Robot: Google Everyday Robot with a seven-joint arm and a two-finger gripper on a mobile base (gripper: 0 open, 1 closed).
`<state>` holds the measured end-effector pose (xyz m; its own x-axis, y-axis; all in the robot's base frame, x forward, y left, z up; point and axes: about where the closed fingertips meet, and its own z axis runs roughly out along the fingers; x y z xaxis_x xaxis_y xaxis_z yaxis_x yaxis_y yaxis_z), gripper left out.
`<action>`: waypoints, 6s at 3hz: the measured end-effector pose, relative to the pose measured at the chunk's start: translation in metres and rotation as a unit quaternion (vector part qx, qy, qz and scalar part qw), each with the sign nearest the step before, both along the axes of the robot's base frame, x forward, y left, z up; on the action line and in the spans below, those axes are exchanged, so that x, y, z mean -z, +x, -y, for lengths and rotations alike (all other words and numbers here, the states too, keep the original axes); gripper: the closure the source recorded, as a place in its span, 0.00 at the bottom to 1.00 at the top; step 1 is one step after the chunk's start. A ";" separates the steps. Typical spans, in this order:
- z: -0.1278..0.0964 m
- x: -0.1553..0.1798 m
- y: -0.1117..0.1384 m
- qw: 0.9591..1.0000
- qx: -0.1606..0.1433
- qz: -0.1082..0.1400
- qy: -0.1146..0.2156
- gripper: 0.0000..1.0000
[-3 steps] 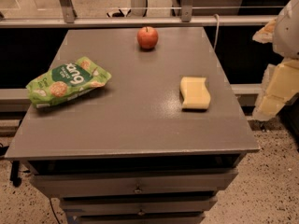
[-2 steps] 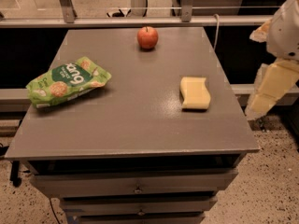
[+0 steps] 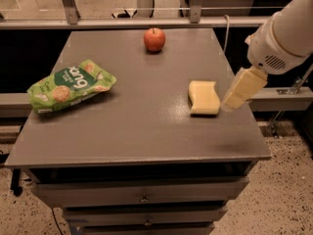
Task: Move sponge near apple
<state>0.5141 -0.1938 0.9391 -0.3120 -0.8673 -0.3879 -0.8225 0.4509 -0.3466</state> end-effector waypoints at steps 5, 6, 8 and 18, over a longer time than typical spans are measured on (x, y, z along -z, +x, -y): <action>-0.047 0.100 0.024 0.991 0.090 -0.033 0.098 0.00; -0.050 0.107 0.030 0.989 0.093 -0.035 0.106 0.15; -0.054 0.096 0.041 0.990 0.085 -0.024 0.114 0.62; -0.047 0.047 0.276 0.953 -0.032 0.188 0.236 1.00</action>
Offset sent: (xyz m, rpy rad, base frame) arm 0.0069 0.0523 -0.0625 0.2315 0.1068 -0.1811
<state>0.7900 -0.1468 0.8921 -0.0250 -0.5805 -0.8139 -0.7114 0.5823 -0.3935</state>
